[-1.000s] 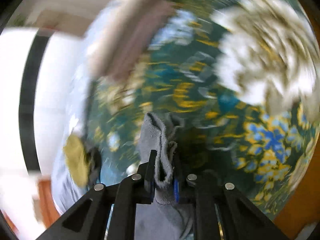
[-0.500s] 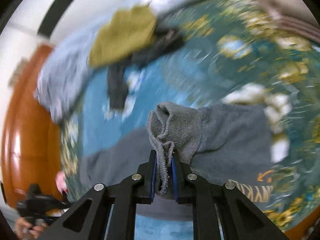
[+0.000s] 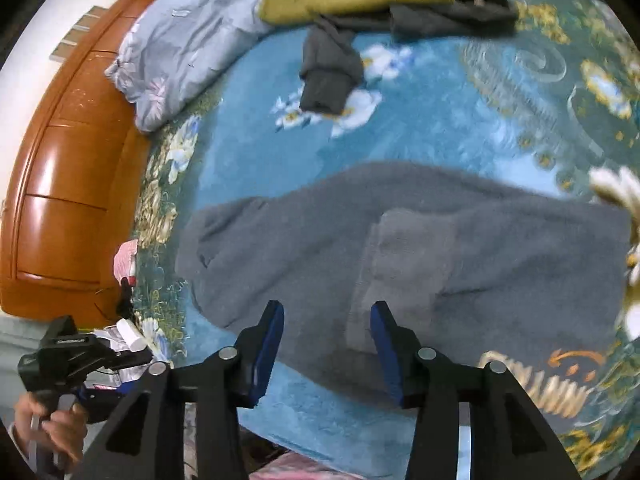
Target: Fold clothes
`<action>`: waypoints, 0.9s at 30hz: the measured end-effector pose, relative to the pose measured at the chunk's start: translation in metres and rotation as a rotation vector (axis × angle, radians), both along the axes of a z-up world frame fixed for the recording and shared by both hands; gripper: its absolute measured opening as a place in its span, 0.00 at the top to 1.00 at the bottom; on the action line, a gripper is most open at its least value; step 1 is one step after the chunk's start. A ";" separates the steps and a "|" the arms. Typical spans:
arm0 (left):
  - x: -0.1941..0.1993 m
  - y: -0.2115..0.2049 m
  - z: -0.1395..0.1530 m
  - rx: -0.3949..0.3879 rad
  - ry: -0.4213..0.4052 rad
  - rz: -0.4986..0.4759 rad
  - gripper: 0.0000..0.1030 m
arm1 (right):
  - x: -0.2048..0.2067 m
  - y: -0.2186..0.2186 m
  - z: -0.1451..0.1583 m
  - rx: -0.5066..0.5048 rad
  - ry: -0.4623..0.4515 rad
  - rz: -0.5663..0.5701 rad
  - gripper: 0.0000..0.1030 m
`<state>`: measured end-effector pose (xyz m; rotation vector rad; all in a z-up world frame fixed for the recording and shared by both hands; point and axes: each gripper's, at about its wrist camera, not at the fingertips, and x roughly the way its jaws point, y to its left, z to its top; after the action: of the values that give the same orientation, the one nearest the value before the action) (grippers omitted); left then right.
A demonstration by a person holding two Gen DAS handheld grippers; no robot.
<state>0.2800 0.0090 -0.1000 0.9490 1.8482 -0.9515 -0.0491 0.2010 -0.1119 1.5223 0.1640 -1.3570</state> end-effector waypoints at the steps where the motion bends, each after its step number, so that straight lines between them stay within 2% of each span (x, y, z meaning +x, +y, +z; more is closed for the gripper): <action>1: 0.002 0.000 -0.002 0.000 0.005 0.004 0.65 | -0.010 0.003 -0.007 0.035 0.002 -0.041 0.53; 5: 0.005 -0.002 -0.006 -0.006 0.022 -0.001 0.65 | -0.041 0.014 -0.043 0.184 -0.028 -0.193 0.52; 8: 0.006 -0.007 -0.007 -0.013 0.019 -0.021 0.65 | -0.034 0.001 -0.060 0.232 -0.024 -0.165 0.52; 11: 0.009 -0.013 -0.006 -0.023 0.018 -0.037 0.65 | -0.011 -0.022 -0.077 0.264 -0.050 -0.071 0.52; 14: 0.011 -0.023 -0.005 -0.039 0.022 -0.048 0.64 | -0.001 -0.033 -0.094 0.330 -0.039 -0.054 0.51; 16: 0.011 -0.030 -0.005 -0.052 0.031 -0.049 0.63 | -0.009 -0.031 -0.088 0.323 -0.059 -0.085 0.52; 18: 0.011 -0.040 -0.008 -0.071 0.061 -0.043 0.58 | -0.018 -0.029 -0.080 0.309 -0.083 -0.121 0.51; 20: 0.009 -0.050 -0.015 -0.104 0.100 -0.035 0.48 | -0.026 -0.023 -0.063 0.300 -0.056 -0.115 0.51; 23: 0.004 -0.068 -0.027 -0.149 0.138 -0.055 0.46 | -0.036 -0.011 -0.037 0.305 -0.013 -0.099 0.51; 25: 0.000 -0.081 -0.038 -0.183 0.132 -0.105 0.46 | -0.037 -0.003 -0.023 0.318 0.010 -0.099 0.51; 27: -0.009 -0.095 -0.048 -0.230 0.094 -0.199 0.45 | -0.031 0.004 -0.005 0.332 0.030 -0.117 0.51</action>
<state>0.2715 -0.0863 -0.1483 0.9716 1.6971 -1.3203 -0.0802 0.2052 -0.1172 1.8103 0.3378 -1.5005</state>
